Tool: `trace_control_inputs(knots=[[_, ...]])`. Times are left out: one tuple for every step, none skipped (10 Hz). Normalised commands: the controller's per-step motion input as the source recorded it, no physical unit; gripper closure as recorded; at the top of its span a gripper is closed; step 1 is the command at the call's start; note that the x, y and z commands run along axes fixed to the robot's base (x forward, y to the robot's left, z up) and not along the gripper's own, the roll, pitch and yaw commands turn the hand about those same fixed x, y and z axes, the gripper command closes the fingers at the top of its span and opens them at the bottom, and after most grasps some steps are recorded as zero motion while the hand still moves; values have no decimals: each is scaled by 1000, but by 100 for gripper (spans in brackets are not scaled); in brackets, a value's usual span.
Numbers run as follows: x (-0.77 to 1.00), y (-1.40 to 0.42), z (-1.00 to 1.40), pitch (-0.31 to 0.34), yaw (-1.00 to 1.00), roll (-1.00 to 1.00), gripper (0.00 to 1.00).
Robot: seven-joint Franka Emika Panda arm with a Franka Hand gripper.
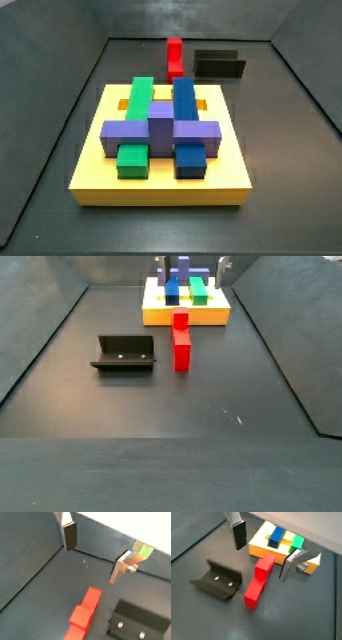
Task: Pick up the red object. Move up. Move to above the board. Insert the red object.
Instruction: Pick up the red object.
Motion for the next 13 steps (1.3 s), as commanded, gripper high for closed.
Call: trace_control_inputs(knots=[[11,-283,-220,0,-940,0,0],[9,-254,-197,0,-951,0,0],[11,-226,-157,0,-960,0,0],[17,-203,-86,0,-966,0,0],[31,-197,-20,0,-963,-1,0],[66,-191,0,0,-934,-14,0],[94,-191,0,0,-909,-19,0],[123,-160,0,0,-900,-14,0],[143,-86,-14,0,-909,0,0],[180,-34,-37,0,-891,0,0],[226,0,-80,0,-866,0,0],[277,0,-83,0,-843,0,0],[306,0,-163,0,-814,4,0]])
